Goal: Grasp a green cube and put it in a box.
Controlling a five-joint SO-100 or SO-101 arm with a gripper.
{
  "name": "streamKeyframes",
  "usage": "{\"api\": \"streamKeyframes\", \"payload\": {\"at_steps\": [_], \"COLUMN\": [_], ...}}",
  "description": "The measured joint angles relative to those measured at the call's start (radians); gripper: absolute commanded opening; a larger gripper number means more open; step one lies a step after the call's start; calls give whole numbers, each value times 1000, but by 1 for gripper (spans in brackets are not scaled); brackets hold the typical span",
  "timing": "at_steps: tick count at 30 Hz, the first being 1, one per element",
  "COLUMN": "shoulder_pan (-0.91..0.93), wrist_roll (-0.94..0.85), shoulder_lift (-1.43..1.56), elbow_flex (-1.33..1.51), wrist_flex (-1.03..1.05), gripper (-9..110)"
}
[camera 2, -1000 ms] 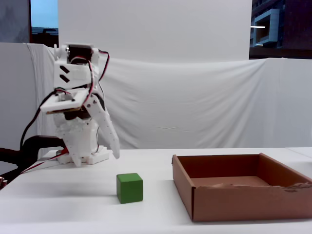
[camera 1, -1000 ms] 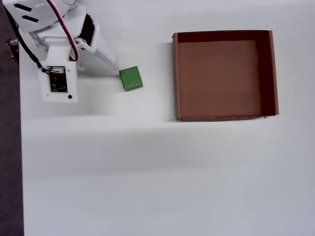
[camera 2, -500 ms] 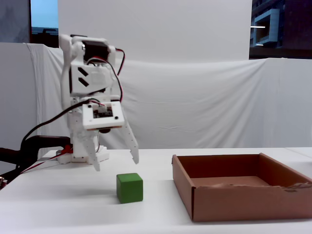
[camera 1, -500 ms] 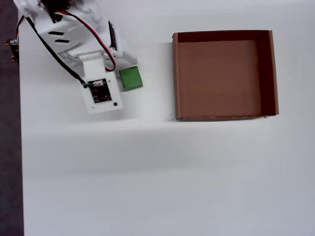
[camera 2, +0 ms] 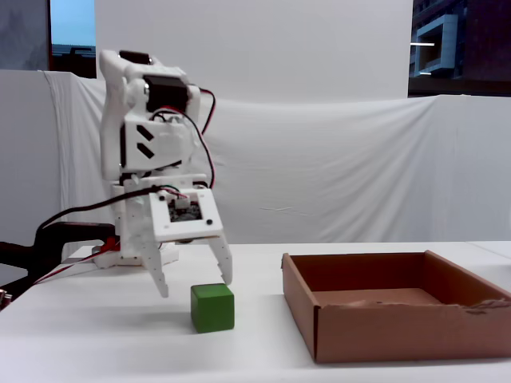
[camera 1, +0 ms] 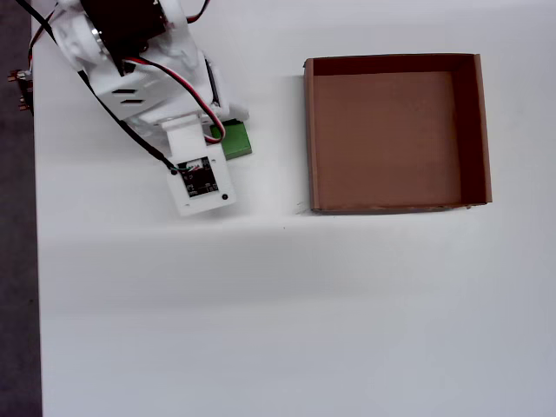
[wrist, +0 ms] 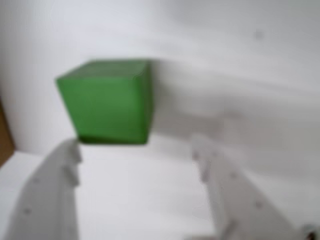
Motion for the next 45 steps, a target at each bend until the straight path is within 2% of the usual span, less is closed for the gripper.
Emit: {"api": "streamKeyframes", "payload": {"at_steps": [9,39,45], "shoulder_pan": [-29,-75,-75], "wrist_roll": [-3,-31,-40], "shoulder_lift": [-98,-212,-215], "elbow_flex": [-117,-170,-170], "wrist_flex": [37,20,17], "gripper": [30,30,26]}}
